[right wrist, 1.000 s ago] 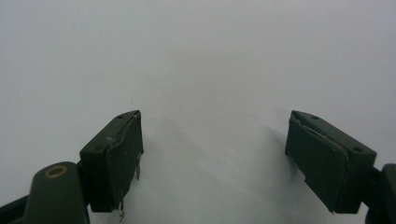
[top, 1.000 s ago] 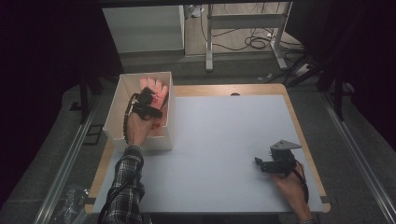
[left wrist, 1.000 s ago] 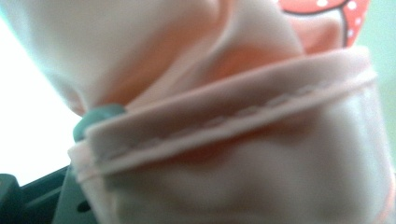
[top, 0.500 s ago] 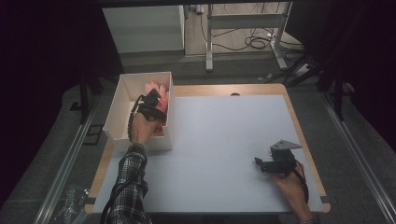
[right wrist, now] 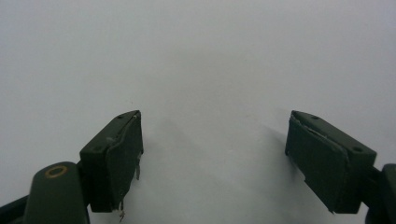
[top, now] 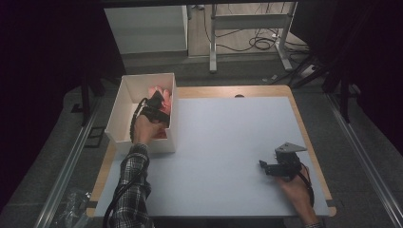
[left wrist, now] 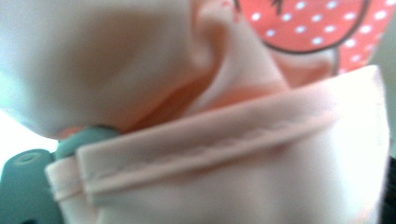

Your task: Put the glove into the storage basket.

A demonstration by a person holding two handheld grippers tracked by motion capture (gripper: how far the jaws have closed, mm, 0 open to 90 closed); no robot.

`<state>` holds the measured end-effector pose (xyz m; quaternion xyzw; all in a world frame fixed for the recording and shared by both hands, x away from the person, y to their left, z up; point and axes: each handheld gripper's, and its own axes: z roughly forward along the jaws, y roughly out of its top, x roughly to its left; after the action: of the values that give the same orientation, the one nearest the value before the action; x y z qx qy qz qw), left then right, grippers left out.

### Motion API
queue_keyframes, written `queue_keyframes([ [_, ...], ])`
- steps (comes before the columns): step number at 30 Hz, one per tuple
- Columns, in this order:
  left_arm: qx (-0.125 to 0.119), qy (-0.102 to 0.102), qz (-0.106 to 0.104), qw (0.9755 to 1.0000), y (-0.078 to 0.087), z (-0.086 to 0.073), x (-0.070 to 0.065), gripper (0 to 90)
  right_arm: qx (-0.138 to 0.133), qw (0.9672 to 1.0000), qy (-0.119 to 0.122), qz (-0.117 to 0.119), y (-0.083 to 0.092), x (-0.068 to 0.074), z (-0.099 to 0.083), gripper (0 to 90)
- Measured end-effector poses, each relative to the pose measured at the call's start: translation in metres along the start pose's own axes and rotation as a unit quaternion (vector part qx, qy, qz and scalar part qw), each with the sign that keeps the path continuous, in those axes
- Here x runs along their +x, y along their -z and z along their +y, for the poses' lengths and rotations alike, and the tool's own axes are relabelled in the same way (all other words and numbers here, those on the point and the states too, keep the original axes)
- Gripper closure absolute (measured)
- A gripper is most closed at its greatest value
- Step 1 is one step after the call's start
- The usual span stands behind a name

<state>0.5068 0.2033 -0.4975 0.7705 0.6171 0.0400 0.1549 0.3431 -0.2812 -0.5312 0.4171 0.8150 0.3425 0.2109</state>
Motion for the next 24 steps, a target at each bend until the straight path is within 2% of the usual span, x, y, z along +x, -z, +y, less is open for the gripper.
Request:
queue_keyframes([
  [4,-0.005,0.000,0.010,0.9999,0.004,-0.001,0.000,5.1,0.000,1.0000,0.000,0.000,0.000,0.000,0.000,19.2],
  [6,-0.021,0.004,0.012,0.9997,0.011,-0.001,-0.001,4.0,0.000,1.0000,0.000,0.000,0.000,0.000,0.000,19.2],
  [9,-0.029,0.004,0.019,0.9994,0.016,-0.002,-0.002,3.7,0.000,1.0000,0.000,0.000,0.000,0.000,0.000,19.2],
  [10,-0.026,-0.001,0.021,0.9994,0.019,-0.002,-0.001,3.7,0.000,1.0000,0.000,0.000,0.000,0.000,0.000,19.2],
  [24,-0.074,-0.016,0.031,0.9966,0.044,-0.012,-0.005,3.7,0.000,1.0000,0.000,0.000,0.000,0.000,0.000,19.2],
])
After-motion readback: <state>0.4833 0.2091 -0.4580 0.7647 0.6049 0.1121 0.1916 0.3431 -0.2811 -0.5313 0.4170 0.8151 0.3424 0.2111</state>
